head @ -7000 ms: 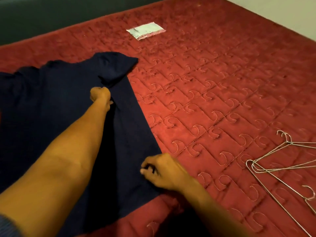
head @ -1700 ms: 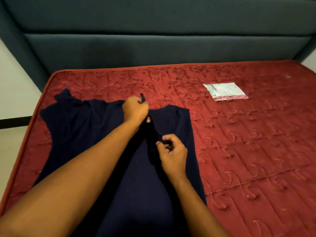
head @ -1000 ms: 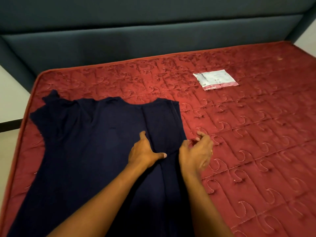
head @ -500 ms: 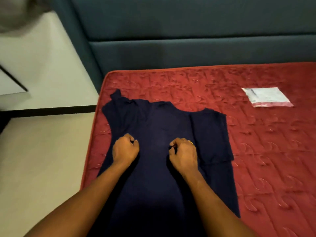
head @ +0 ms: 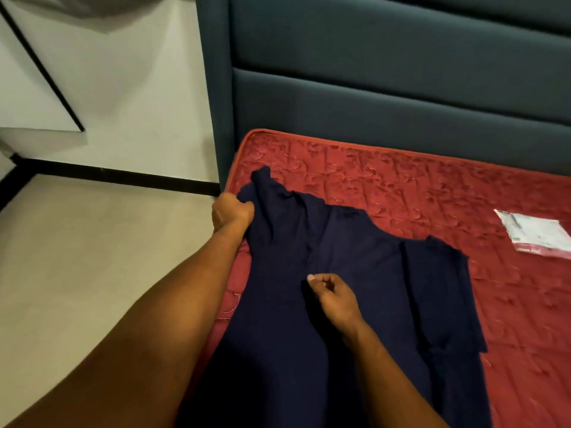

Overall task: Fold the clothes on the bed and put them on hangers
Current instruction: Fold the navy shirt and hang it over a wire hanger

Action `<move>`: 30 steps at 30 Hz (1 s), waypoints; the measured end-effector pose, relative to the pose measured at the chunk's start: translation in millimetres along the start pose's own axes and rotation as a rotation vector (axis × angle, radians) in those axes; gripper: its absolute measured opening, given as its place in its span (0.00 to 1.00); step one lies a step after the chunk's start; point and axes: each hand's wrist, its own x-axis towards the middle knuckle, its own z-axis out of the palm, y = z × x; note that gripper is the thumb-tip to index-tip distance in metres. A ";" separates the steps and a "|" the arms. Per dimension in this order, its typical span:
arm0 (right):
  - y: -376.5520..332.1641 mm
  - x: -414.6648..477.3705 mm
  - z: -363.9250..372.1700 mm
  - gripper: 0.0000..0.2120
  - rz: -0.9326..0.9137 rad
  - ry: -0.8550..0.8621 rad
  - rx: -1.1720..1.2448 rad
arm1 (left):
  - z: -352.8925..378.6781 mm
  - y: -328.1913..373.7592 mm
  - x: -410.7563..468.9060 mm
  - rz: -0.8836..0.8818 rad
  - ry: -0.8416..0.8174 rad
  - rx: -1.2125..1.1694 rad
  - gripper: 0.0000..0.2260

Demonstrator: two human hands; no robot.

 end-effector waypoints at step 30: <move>-132.7 31.9 -12.3 0.14 -0.360 0.665 -0.034 | -69.1 -98.7 -255.1 0.705 -0.393 0.386 0.07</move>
